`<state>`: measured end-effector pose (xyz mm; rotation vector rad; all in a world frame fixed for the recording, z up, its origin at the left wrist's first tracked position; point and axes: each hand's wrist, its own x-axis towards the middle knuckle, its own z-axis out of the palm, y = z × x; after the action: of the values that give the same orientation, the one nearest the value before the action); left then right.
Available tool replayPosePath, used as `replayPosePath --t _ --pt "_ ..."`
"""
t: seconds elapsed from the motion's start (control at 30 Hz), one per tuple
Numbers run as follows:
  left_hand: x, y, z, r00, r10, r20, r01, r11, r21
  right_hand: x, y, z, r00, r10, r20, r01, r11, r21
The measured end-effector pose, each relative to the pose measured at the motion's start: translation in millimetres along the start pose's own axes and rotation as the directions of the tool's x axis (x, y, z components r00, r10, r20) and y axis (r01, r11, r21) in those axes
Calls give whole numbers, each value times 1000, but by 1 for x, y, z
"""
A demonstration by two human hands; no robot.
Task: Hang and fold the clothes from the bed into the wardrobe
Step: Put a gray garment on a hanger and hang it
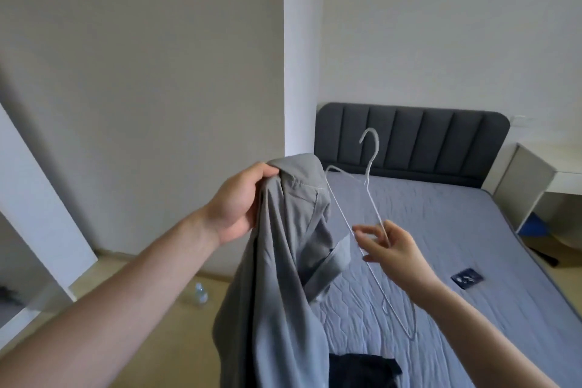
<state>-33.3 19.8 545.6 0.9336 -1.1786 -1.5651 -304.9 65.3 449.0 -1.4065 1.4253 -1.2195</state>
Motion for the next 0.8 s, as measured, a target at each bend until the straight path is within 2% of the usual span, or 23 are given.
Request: replayPosePath --t 0.07,0.17,0.3,0.37,0.5,0.6,0.67,0.73,0.8 --pt "-1 12 5 1000 17 6 -17 1000 8 -7 27 14 996 63 57 -59 996 -71" --pt "-3 29 9 1000 22 20 -23 999 30 -15 58 41 977 136 165 -125 989 -74" --pt "-4 46 5 999 32 16 -33 998 49 -15 81 67 962 118 248 -95 990 -101" --pt "-2 51 0 999 36 6 -36 998 47 -14 81 74 972 67 227 -47 995 -94" --pt "1 47 -21 1000 9 -30 -8 999 33 -9 70 79 985 -140 97 146 988 -51" --pt "11 31 -48 995 -7 -100 12 998 54 2 51 74 979 -191 73 194 980 -40" --pt "22 16 -68 969 4 -249 27 992 124 9 34 70 979 -183 95 185 983 -19" --pt "31 -5 -91 923 53 -380 70 951 302 16 17 68 976 -193 103 190 981 32" --pt "38 -28 -118 914 128 -384 114 829 548 21 3 67 973 -215 88 212 976 47"
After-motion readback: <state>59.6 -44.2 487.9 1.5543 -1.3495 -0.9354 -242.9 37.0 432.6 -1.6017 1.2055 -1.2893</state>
